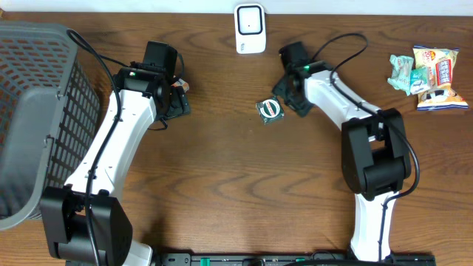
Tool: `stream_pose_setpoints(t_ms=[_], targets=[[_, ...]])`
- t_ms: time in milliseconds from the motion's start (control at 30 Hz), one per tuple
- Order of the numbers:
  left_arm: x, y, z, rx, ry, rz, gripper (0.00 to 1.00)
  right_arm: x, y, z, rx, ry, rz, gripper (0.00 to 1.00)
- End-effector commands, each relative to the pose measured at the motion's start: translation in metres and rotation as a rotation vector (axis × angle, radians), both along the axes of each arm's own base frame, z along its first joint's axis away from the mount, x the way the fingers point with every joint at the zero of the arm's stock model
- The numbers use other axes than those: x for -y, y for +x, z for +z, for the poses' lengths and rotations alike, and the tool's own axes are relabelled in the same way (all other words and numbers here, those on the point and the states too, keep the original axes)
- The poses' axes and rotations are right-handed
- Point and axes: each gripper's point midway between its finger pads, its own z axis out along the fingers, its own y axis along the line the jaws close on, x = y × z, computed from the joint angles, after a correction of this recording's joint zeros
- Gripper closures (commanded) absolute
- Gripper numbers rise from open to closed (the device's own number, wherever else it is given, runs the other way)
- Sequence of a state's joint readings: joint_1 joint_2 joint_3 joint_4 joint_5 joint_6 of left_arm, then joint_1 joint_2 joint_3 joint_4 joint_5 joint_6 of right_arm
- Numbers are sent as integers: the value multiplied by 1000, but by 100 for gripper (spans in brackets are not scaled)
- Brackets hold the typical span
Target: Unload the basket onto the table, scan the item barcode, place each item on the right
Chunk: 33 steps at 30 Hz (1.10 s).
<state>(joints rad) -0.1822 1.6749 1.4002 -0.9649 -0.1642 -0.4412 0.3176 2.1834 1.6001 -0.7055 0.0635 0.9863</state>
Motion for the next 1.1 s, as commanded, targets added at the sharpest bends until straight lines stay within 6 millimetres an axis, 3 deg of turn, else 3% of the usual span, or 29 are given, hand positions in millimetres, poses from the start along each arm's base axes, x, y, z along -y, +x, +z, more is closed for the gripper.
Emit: stream_pose_setpoints(t_ms=[0,67,133,200,267,467,633,700,867,1067], targets=[[-5,-2,-4,-14,24,2,2,-8,-5,-9,-31,20,319,29],[-5,-2,-4,-14,24,2,2,-28,-8,2,-29,169,341,28],[-5,-2,-4,-14,24,2,2,-36,-5,14,-4,226,332,30],[-5,-2,-4,-14,24,2,2,-35,0,27,27,223,301,29],[-5,-2,-4,-14,24,2,2,-32,5,43,62,210,284,22],[-5,-2,-4,-14,24,2,2,-27,2,75,91,218,186,21],[-5,-2,-4,-14,24,2,2,-42,-7,68,59,218,201,12],[-5,-2,-4,-14,24,2,3,-47,-12,59,37,202,185,11],[-5,-2,-4,-14,24,2,2,-43,-34,26,-61,64,-40,13],[-5,-2,-4,-14,24,2,3,-48,-38,16,-55,8,-55,13]])
